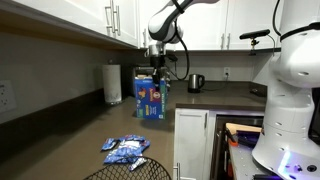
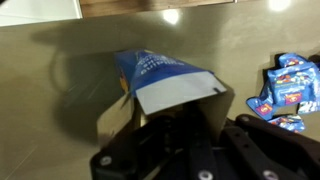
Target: Move the box to the left
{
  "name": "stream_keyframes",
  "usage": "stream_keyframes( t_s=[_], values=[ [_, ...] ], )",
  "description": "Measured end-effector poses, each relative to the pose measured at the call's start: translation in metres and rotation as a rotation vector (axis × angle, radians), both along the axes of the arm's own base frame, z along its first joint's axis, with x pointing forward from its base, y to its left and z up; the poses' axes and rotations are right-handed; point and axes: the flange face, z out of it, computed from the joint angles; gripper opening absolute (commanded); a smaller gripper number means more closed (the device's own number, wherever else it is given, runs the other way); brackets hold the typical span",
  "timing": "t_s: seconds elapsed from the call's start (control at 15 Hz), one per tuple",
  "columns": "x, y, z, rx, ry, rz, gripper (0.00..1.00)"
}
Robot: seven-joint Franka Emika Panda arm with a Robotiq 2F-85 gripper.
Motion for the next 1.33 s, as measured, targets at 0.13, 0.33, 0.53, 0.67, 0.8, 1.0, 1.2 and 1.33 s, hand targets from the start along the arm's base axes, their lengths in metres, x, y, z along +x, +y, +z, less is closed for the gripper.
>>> stream_keyframes(
  t_s=[0.13, 0.33, 0.53, 0.67, 0.8, 1.0, 1.2, 1.33],
  values=[
    [-0.012, 0.006, 0.000, 0.006, 0.005, 0.013, 0.00],
    [-0.027, 0.019, 0.000, 0.013, 0.011, 0.033, 0.00],
    [-0.037, 0.034, 0.001, 0.017, 0.012, 0.060, 0.00],
    [-0.040, 0.046, 0.002, 0.017, 0.012, 0.082, 0.00],
    [-0.040, 0.057, 0.003, 0.016, 0.011, 0.105, 0.00],
    [-0.039, 0.069, 0.003, 0.015, 0.010, 0.132, 0.00],
    [-0.037, 0.076, 0.004, 0.015, 0.008, 0.146, 0.00],
    [-0.037, 0.079, 0.005, 0.015, 0.006, 0.151, 0.00]
  ],
)
